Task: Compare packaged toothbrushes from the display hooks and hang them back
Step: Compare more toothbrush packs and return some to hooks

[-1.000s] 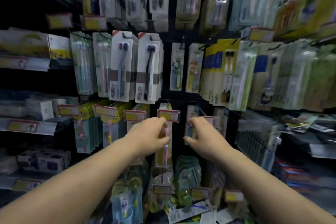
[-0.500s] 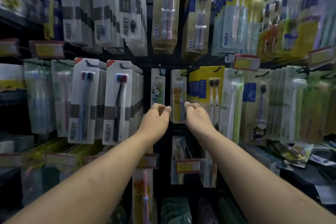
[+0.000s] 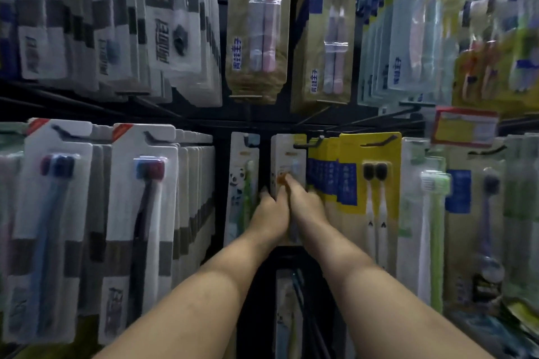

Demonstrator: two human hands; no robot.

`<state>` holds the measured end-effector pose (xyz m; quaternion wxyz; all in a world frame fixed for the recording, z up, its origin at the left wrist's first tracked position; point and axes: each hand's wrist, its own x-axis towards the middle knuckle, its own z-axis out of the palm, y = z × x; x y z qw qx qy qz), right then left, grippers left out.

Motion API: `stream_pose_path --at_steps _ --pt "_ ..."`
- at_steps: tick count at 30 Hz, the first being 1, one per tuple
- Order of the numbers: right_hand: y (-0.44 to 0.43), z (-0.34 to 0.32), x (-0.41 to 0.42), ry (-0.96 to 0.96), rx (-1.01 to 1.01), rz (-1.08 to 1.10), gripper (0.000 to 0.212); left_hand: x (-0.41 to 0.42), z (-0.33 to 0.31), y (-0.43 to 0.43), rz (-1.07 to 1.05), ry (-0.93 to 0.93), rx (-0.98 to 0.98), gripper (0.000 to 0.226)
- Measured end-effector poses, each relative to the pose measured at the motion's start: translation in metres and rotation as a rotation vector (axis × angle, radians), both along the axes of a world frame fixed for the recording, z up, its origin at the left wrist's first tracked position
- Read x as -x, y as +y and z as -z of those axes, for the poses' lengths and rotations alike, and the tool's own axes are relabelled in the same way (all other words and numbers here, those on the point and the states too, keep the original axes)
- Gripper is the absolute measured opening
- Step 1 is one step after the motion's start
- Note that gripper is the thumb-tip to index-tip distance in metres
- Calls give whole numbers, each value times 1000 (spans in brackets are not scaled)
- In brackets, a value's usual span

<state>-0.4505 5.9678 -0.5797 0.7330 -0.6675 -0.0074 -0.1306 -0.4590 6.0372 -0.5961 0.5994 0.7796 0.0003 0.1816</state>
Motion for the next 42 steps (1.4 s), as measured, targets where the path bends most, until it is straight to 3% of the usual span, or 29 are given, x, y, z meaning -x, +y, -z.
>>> stream_pose_path --at_steps 2,7,13,16,20,23,25,29,34,42 --pt "3 -1 -7 -36 -45 -19 63 -8 -5 -1 19 2 21 68" --pt "9 18 -43 -104 -96 -30 98 -30 -3 -2 55 -8 103 71" --pt "1 22 -22 -112 -75 -76 91 -33 13 -1 114 -3 204 79" --pt "3 18 -10 -27 -114 -124 105 -20 13 0 117 -26 271 70" --pt "4 8 16 -46 -122 -46 76 1 9 -4 37 -56 287 55" --pt "6 1 36 -30 -92 -29 82 23 2 -6 18 -113 335 52" --pt "5 -2 47 -21 -78 -23 90 36 -3 -9 30 -108 321 58" --pt "-2 -11 81 -36 -86 -42 83 61 -6 -14 56 -112 368 88" --pt "-11 -13 122 5 -128 -49 63 114 -14 -20 31 -66 336 76" --pt "-33 -8 178 -95 -65 -105 59 169 -6 -41 31 -139 377 95"
